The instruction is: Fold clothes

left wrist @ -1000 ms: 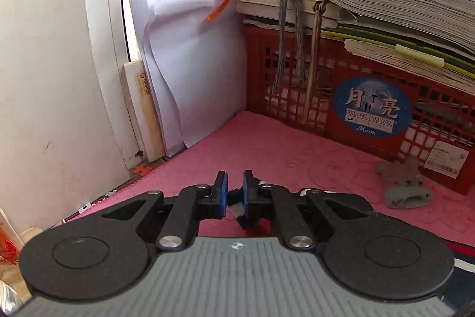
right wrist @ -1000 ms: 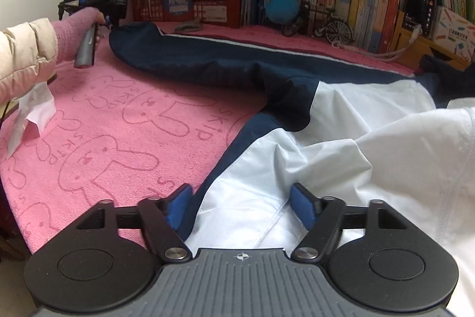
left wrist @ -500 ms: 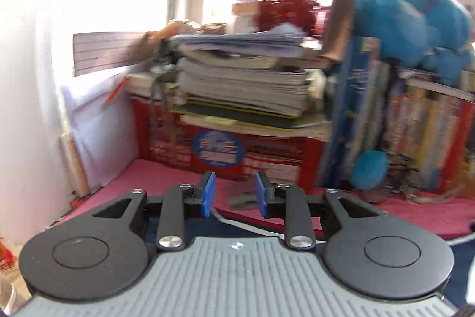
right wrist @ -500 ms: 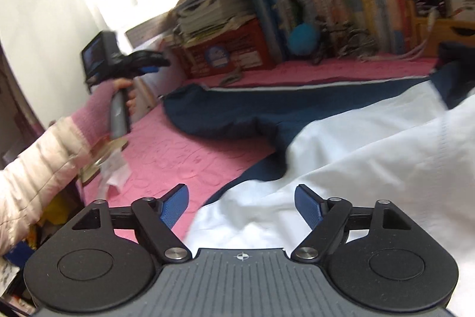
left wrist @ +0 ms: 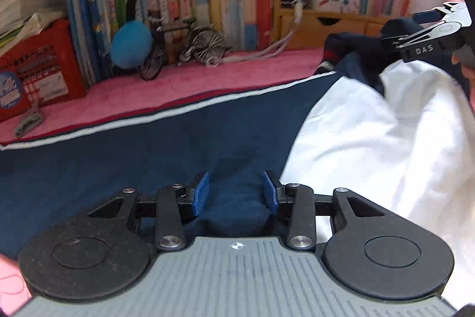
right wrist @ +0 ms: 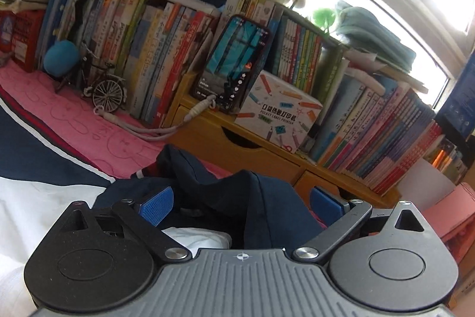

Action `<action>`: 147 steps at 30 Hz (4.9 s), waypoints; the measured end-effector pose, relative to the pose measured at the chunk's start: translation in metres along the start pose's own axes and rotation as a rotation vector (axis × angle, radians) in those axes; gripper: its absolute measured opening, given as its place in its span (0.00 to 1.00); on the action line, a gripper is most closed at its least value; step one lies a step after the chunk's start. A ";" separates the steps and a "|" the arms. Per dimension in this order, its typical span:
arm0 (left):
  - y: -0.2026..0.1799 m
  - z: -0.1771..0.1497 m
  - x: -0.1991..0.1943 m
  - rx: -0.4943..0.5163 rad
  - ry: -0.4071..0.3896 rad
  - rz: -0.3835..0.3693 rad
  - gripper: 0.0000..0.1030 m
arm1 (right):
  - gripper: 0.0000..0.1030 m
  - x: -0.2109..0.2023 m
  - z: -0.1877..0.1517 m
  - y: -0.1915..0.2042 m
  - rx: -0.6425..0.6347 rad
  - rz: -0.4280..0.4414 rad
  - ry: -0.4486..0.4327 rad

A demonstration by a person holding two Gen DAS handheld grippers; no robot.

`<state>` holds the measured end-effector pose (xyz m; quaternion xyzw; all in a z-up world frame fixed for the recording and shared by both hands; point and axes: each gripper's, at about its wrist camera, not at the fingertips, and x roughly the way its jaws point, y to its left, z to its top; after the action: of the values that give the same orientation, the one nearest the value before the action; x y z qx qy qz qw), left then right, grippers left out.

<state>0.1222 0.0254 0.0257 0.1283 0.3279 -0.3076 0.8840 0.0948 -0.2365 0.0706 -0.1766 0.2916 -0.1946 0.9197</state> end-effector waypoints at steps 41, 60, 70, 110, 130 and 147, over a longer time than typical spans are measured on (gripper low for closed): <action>0.079 -0.007 0.015 -0.155 -0.036 0.239 0.81 | 0.61 -0.161 -0.326 -0.339 1.119 -0.449 0.207; 0.085 -0.007 0.015 -0.185 -0.029 0.229 0.85 | 0.96 -0.211 -0.335 -0.224 0.106 -0.322 0.370; 0.084 -0.007 0.016 -0.183 -0.029 0.240 0.87 | 1.00 -0.181 -0.286 -0.243 0.461 -0.199 0.220; 0.076 -0.009 0.017 -0.144 -0.033 0.287 0.90 | 0.92 -0.026 -0.031 -0.071 0.633 0.498 0.140; 0.095 -0.016 0.018 -0.262 -0.023 0.260 0.95 | 0.92 0.056 0.101 0.053 0.293 0.375 0.067; 0.094 -0.016 0.019 -0.264 -0.015 0.272 0.98 | 0.54 0.041 -0.027 0.029 -0.073 0.458 0.139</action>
<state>0.1848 0.0970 0.0041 0.0520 0.3386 -0.1406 0.9289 0.1167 -0.2361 0.0187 -0.1252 0.3933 0.0180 0.9107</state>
